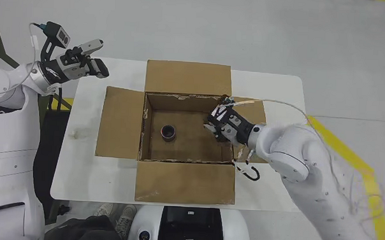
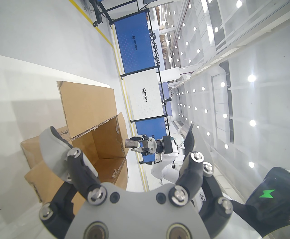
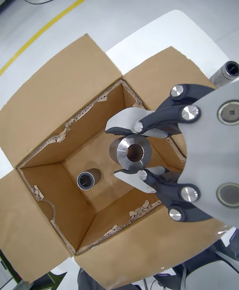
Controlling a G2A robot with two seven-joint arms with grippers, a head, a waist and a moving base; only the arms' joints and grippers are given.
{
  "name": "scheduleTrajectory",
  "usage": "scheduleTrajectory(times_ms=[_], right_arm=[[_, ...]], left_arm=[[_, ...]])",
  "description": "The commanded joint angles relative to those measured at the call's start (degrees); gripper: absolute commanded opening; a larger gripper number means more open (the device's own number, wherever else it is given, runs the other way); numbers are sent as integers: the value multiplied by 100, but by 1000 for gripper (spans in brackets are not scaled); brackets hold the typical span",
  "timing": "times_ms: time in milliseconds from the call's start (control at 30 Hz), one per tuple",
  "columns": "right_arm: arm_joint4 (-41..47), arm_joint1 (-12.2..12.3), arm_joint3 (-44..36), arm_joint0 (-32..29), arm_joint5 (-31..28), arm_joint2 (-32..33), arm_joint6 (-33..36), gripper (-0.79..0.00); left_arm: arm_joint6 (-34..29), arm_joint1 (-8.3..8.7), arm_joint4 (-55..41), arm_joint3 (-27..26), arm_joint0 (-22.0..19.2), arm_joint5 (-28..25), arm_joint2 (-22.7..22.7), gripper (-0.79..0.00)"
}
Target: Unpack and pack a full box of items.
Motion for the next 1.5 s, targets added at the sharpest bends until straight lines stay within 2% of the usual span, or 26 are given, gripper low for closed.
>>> scheduleTrajectory(times_ms=[0, 300, 700, 1467], right_arm=[[86, -55, 296, 294, -12, -255, 5, -785], [135, -344, 1435, 1223, -61, -1321, -39, -785], [362, -750, 2771, 2011, -225, -2241, -291, -785], [629, -1410, 4567, 2557, -351, -3077, -683, -785]], left_arm=[[0, 0, 0, 0, 0, 0, 0, 0], [0, 0, 0, 0, 0, 0, 0, 0], [0, 0, 0, 0, 0, 0, 0, 0], [0, 0, 0, 0, 0, 0, 0, 0]])
